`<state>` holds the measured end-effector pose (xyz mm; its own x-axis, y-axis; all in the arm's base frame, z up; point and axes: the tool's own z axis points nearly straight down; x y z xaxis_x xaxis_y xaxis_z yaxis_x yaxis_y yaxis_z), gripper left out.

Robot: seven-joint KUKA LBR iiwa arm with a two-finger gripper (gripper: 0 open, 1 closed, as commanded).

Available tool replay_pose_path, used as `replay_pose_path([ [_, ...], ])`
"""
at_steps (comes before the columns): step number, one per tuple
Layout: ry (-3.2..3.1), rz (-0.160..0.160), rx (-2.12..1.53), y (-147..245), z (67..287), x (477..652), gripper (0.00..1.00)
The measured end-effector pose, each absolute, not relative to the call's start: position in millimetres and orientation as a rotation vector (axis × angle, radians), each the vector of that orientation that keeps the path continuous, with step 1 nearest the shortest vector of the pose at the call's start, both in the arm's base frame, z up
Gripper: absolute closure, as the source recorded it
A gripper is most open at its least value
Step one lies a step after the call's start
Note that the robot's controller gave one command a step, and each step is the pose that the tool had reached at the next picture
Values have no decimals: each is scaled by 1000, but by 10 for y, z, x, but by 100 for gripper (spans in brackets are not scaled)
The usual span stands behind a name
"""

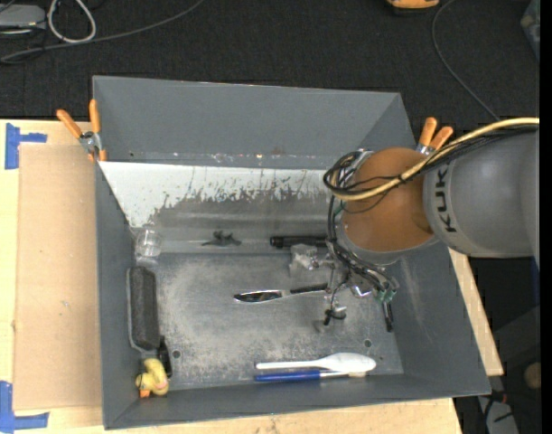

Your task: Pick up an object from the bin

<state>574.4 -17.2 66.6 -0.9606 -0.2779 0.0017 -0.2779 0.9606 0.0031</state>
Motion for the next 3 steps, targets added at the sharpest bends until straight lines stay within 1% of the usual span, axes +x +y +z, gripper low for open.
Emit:
replay_pose_path([
  [1,-3090,-6,578,-179,700,5734,100],
  [2,-3090,-6,578,-179,700,5734,100],
  [3,-3089,-7,575,-176,787,5725,100],
])
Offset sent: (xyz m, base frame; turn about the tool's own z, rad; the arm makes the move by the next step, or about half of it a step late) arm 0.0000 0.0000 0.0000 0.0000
